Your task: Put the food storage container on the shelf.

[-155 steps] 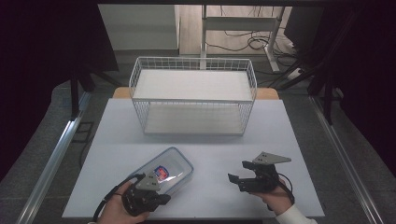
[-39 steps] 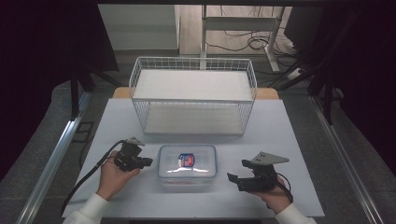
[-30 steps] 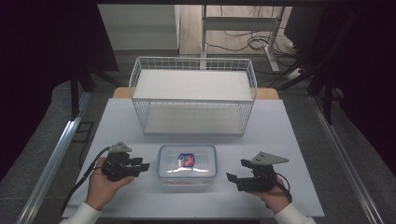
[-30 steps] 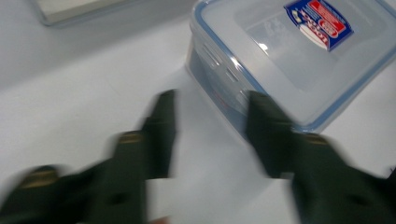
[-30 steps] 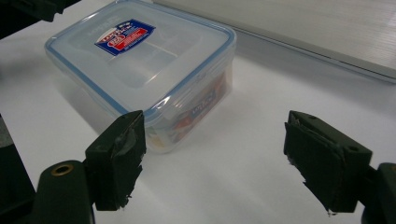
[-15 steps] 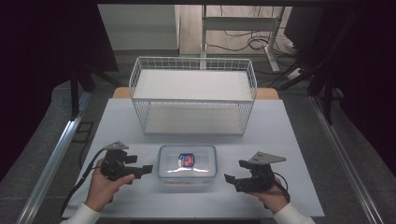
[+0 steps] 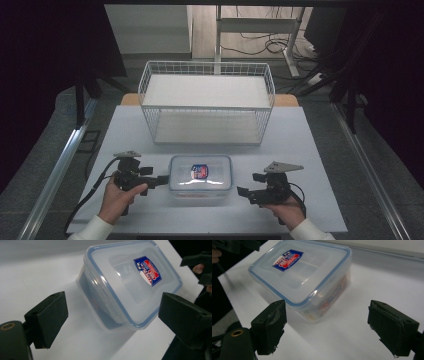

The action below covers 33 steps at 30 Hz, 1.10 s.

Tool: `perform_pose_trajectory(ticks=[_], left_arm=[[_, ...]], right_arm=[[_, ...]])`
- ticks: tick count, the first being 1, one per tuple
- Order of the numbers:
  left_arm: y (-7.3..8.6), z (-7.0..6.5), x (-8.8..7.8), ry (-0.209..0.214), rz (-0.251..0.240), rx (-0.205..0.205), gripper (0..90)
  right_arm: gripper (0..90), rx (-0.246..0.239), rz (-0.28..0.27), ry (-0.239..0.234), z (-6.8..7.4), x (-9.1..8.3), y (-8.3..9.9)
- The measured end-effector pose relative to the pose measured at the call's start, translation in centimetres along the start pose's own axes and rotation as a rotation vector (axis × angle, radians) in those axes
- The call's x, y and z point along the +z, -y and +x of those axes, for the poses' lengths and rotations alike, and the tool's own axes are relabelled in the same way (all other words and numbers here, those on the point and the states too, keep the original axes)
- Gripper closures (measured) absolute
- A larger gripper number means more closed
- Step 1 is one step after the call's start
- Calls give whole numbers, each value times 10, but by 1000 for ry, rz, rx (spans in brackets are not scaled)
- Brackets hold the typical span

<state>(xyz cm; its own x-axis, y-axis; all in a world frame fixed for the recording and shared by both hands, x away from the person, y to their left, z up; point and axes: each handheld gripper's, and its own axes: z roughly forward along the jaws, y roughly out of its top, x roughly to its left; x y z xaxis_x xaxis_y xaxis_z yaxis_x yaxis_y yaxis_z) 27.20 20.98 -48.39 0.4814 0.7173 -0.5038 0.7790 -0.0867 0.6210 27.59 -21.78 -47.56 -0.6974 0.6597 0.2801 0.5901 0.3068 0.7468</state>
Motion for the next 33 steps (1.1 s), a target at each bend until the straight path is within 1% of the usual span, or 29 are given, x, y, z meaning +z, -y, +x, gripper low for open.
perform_pose_trajectory(ticks=[2, 6, 8, 9, 12, 15, 16, 17, 19, 21, 22, 23, 25, 27, 29, 31, 33], left_arm=[[-1, 1, 2, 23, 0, -25, 89], [-3, 5, 12, 50, 19, -55, 84], [-3, 7, 18, 85, 30, -74, 85], [-3, 8, 22, 108, 40, -89, 85], [-3, 9, 30, 152, 65, -112, 89], [-2, 12, 36, 163, 79, -126, 100], [-2, 14, 39, 176, 83, -140, 100], [-2, 14, 39, 176, 83, -140, 101], [-2, 15, 44, 194, 92, -152, 101], [-1, 17, 47, 209, 104, -160, 111], [-1, 17, 49, 217, 109, -166, 130], [0, 17, 50, 221, 114, -165, 130], [1, 16, 51, 223, 118, -165, 149], [1, 16, 49, 214, 114, -160, 170], [1, 16, 48, 197, 113, -149, 219], [2, 16, 47, 196, 110, -149, 245], [2, 17, 47, 200, 109, -152, 253]], right_arm=[[160, 9, 4, -23, 1, 3, -2], [160, -2, 17, -47, 4, 11, -6], [160, 12, 17, -61, 4, 16, -9], [160, 18, 15, -66, 3, 17, -11], [165, 44, 7, -77, 1, 22, -15], [166, 43, 6, -81, 1, 28, -19], [166, 44, 5, -85, 1, 29, -19], [166, 50, 6, -91, 1, 30, -20], [166, 54, 9, -96, 0, 31, -20], [163, 73, 22, -107, -3, 34, -20], [162, 98, 26, -119, -7, 37, -21], [162, 98, 26, -119, -7, 37, -21], [157, 124, 30, -135, -10, 38, -21], [153, 147, 37, -153, -11, 40, -21], [147, 165, 47, -172, -13, 43, -21], [145, 204, 62, -197, -14, 48, -21], [145, 227, 73, -208, -17, 53, -21]])
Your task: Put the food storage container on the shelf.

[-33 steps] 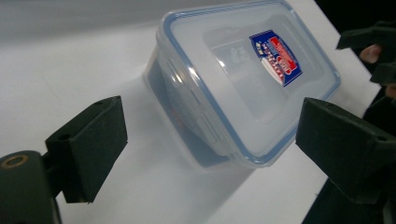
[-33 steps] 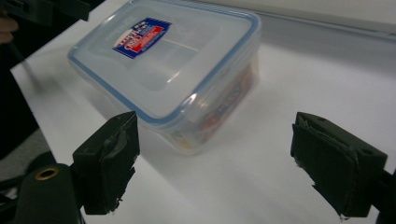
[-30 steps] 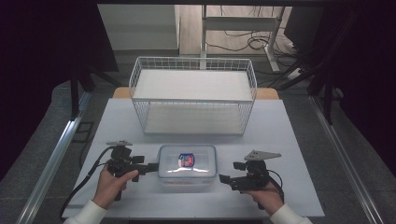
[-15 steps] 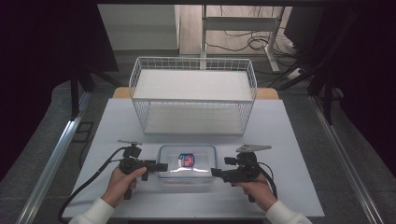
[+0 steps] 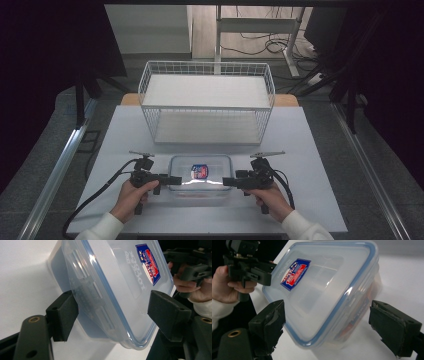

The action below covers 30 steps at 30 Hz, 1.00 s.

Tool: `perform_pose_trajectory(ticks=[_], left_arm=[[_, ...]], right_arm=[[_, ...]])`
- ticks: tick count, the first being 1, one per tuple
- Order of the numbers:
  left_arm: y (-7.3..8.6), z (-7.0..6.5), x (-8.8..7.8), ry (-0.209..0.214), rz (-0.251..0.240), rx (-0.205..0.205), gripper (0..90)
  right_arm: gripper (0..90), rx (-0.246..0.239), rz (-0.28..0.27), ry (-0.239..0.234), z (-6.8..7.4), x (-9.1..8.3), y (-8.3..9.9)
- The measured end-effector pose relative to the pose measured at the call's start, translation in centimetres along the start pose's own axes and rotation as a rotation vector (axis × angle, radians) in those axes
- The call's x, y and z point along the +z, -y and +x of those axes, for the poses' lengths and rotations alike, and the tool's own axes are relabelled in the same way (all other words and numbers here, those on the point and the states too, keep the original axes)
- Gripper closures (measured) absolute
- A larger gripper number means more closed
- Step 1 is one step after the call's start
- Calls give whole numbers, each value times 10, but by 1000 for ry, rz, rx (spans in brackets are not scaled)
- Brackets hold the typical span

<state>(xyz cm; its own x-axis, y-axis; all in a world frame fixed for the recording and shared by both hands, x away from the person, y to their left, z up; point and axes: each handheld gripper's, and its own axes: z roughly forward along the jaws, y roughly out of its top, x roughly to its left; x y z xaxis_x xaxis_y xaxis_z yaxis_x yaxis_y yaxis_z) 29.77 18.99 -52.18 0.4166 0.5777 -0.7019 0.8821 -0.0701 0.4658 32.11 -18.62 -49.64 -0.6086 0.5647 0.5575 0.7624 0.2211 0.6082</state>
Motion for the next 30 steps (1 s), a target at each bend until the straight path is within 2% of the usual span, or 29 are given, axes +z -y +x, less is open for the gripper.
perform_pose_trajectory(ticks=[1, 2, 3, 4, 9, 13, 18, 22, 30], left_arm=[[0, 1, -1, 8, -3, -7, 261], [1, 4, -2, 20, -10, -17, 292], [1, 6, -2, 29, -10, -21, 292], [1, 8, -3, 40, -15, -32, 317], [1, 10, -5, 52, -13, -33, 328], [1, 10, -5, 53, -9, -31, 328], [2, 10, -5, 55, -19, -30, 336], [2, 9, -6, 55, -30, -19, 350], [4, 6, -10, 57, -43, 3, 387]], right_arm=[[147, 23, 5, -10, -2, 2, -1], [161, 70, 11, -36, -5, 6, -2], [161, 70, 11, -36, -5, 6, -2], [179, 98, 24, -49, -7, 8, -2], [224, 127, 39, -62, -10, 14, -2], [306, 131, 34, -45, -13, 13, -3], [381, 193, 32, -82, -19, 10, -3], [413, 213, 20, -97, -21, 7, -2], [458, 199, -16, -103, -19, 2, 4]])
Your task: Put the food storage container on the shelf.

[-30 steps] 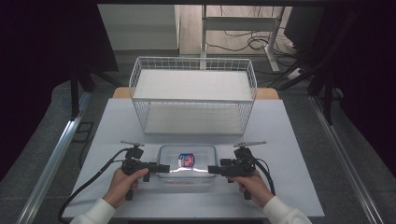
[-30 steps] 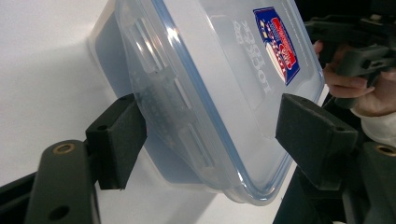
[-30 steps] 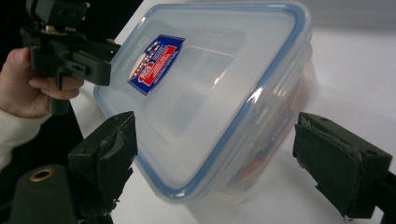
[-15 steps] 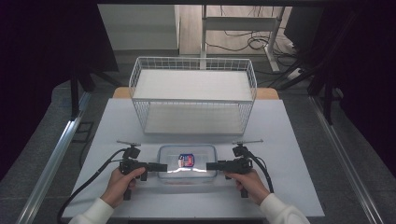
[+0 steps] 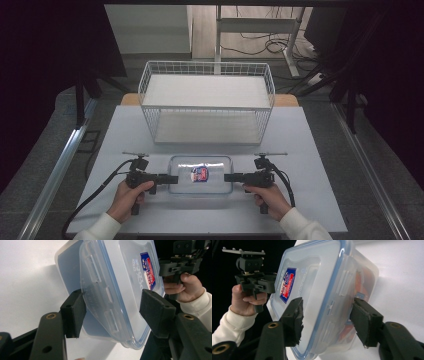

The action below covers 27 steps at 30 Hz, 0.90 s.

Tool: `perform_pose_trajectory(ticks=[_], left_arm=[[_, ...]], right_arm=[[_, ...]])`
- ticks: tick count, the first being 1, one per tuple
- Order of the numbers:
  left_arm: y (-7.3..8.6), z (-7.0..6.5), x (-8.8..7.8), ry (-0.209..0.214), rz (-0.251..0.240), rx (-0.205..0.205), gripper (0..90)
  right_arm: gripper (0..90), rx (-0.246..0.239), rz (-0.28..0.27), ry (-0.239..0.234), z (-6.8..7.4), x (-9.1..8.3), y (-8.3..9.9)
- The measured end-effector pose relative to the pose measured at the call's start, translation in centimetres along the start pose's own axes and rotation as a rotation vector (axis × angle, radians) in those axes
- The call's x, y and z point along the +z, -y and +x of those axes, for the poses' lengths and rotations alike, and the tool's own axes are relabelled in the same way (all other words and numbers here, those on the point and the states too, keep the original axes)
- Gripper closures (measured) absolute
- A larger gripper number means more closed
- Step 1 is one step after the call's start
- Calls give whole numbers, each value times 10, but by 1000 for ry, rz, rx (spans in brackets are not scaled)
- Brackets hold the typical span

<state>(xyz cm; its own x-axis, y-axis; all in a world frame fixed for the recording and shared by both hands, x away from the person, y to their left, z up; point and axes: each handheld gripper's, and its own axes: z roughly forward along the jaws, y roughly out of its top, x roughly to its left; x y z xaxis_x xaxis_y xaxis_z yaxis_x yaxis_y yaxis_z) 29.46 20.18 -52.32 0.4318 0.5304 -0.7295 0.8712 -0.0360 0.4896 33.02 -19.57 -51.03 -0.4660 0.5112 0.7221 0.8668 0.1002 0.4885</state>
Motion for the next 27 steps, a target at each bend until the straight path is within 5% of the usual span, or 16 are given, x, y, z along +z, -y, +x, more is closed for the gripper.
perform_pose_trajectory(ticks=[5, 9, 27], left_arm=[[2, -1, -1, 3, -12, 3, 393], [4, 3, -2, 27, -31, -33, 422], [6, -3, -6, 13, -48, -15, 455]], right_arm=[[460, -3, -6, -2, 1, -1, 2], [470, 7, -12, 2, 3, -1, 3], [495, 12, -15, 6, 6, -4, 4]])
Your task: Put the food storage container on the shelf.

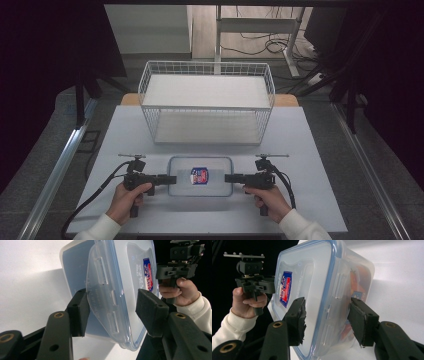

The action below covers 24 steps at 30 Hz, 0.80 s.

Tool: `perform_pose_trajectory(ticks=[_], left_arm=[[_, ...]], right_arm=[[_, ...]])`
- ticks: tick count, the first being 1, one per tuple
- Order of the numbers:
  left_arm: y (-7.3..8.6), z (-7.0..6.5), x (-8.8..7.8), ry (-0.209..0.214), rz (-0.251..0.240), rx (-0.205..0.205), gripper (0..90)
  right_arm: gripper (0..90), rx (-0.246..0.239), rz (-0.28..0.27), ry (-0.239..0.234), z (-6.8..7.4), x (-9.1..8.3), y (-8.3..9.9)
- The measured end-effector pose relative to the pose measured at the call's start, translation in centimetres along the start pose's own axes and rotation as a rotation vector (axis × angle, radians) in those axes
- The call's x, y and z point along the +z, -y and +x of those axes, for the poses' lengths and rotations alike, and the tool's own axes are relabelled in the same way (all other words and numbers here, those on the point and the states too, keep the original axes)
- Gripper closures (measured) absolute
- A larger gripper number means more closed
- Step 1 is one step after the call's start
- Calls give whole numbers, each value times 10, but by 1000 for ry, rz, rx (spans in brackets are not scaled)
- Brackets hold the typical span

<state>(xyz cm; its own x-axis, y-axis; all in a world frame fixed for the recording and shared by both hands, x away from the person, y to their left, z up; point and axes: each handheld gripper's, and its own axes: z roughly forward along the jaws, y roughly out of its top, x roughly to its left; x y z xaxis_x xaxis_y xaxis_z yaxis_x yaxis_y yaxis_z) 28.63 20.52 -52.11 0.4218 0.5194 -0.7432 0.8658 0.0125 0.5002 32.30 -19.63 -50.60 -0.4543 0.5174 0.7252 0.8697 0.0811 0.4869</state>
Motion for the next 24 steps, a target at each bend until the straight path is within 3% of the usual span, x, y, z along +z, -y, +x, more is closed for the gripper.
perform_pose_trajectory(ticks=[5, 24], left_arm=[[-2, 0, 1, -7, -16, -16, 461], [-14, -9, 0, -52, -35, 29, 492]], right_arm=[[498, 17, -14, 15, 1, 1, -1], [528, 9, -31, 35, 4, -3, -9]])
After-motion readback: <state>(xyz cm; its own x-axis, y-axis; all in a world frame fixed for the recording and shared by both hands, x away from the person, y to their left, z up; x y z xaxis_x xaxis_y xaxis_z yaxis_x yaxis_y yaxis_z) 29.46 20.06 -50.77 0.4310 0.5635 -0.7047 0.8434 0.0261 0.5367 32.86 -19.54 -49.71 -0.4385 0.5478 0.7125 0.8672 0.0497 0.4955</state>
